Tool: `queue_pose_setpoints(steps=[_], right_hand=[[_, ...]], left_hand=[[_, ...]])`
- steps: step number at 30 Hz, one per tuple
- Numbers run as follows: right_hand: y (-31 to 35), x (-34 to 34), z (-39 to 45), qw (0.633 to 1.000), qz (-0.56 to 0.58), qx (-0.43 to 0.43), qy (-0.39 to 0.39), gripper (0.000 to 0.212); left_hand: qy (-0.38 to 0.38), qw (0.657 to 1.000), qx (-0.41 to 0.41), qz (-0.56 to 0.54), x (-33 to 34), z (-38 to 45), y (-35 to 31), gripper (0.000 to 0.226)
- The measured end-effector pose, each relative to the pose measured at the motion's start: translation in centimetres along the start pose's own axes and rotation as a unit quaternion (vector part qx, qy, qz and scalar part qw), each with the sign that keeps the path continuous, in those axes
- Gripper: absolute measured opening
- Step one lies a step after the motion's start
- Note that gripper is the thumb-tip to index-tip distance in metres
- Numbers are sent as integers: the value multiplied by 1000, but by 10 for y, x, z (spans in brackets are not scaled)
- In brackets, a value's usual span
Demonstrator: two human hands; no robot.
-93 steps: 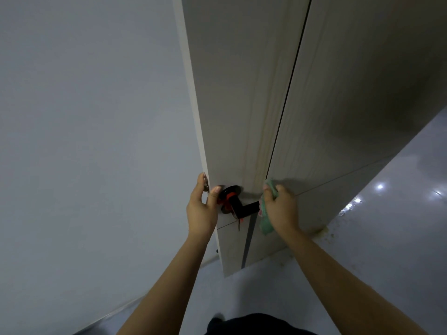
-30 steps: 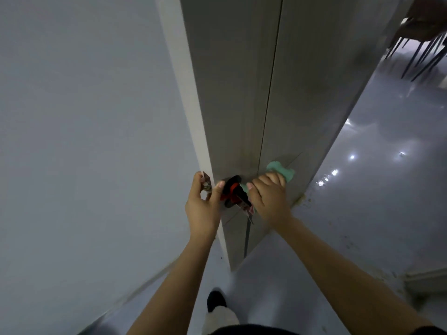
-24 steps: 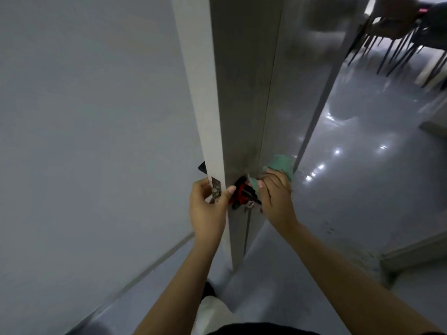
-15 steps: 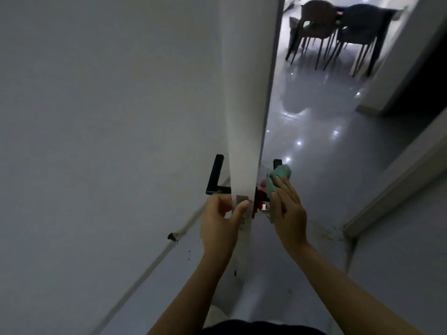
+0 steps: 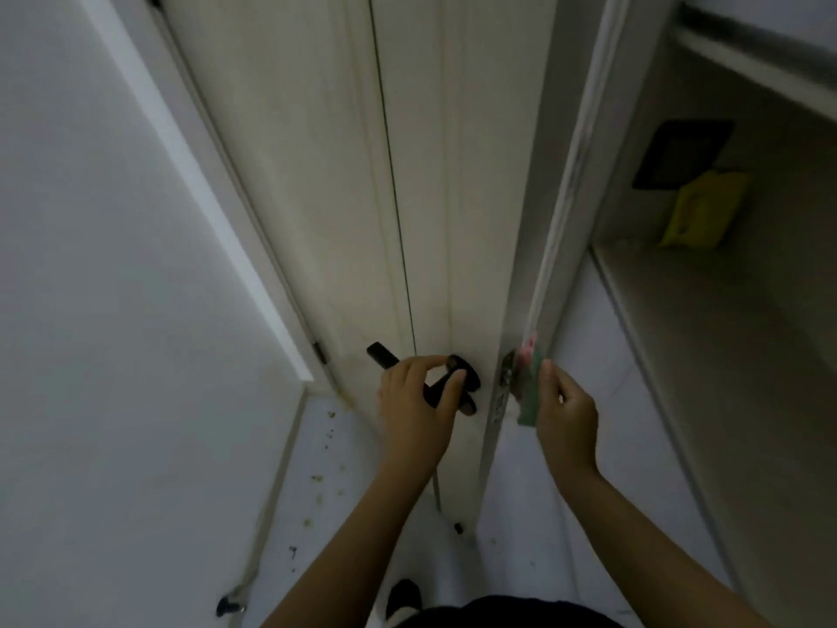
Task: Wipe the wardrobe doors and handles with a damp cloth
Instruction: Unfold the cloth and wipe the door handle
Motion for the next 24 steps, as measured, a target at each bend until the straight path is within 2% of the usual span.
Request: queue_pose_setpoints(steps=[2, 5, 10, 13, 17, 19, 22, 24], right_hand=[[-3, -1, 8, 999, 8, 29, -45, 34], [-3, 5, 17, 990, 48, 63, -115, 48], [7, 30, 34, 969, 89, 78, -217, 44], [12, 50, 43, 967, 80, 91, -224, 35], [9, 70, 75, 973, 26, 70, -218, 46], [6, 75, 97, 970, 20, 68, -231, 43], [3, 78, 129, 973, -11, 56, -225, 32], [0, 80, 146, 973, -39, 53, -222, 35]], left_hand=[[31, 999, 20, -4, 11, 19, 2, 49], [74, 995, 71, 16, 24, 52, 9, 52], [187, 971, 134, 71, 44, 115, 18, 34], [214, 963, 147, 74, 59, 138, 18, 22], [226, 959, 162, 58, 87, 162, 14, 21], [236, 957, 159, 51, 102, 177, 11, 20], [264, 950, 168, -1, 122, 201, 5, 17], [280, 943, 175, -32, 129, 213, -1, 17]])
Point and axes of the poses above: each hand's wrist, its own z-axis towards the middle knuckle, its own x-axis out of the palm, y = z × x, the point moved 1 cm from there along z, towards the middle knuckle, and after that the axes turned 2 degrees about -x, right-handed, at the moved point
